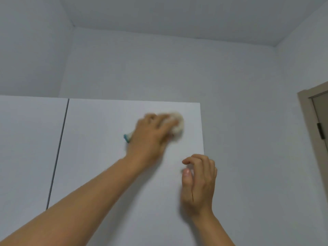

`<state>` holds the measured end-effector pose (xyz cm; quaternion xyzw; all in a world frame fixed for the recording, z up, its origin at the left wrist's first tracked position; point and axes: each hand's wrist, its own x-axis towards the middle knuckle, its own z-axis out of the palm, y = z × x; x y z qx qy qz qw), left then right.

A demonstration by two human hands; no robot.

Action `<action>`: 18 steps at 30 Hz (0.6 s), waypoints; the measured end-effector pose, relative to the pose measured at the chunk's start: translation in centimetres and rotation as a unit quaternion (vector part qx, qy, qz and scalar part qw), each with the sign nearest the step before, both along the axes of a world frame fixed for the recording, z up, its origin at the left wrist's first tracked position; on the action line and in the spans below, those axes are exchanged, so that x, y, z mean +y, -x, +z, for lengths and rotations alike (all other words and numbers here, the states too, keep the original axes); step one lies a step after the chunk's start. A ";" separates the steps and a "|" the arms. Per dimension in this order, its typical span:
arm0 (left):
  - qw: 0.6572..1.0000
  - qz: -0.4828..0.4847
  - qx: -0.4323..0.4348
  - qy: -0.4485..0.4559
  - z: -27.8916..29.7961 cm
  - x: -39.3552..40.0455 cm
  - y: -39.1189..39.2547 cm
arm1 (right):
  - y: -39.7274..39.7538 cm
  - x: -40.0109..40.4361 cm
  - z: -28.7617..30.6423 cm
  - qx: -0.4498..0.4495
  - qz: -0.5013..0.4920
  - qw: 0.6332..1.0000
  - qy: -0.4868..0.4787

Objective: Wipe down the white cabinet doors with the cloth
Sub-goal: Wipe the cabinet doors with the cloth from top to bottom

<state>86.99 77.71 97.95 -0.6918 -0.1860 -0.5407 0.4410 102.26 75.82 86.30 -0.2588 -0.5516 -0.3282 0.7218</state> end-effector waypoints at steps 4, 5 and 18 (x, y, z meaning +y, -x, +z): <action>0.978 0.008 0.205 -0.025 -7.2 0.0 1.2 | -0.3 0.0 -0.1 0.013 0.027 0.999 -0.025; 0.975 0.013 0.220 -0.037 -7.1 0.1 2.0 | -0.3 0.0 -0.2 0.013 0.030 0.999 -0.026; 0.998 -0.015 0.058 -0.026 2.5 -0.1 -4.3 | -0.5 0.2 -0.5 0.003 0.039 0.998 -0.050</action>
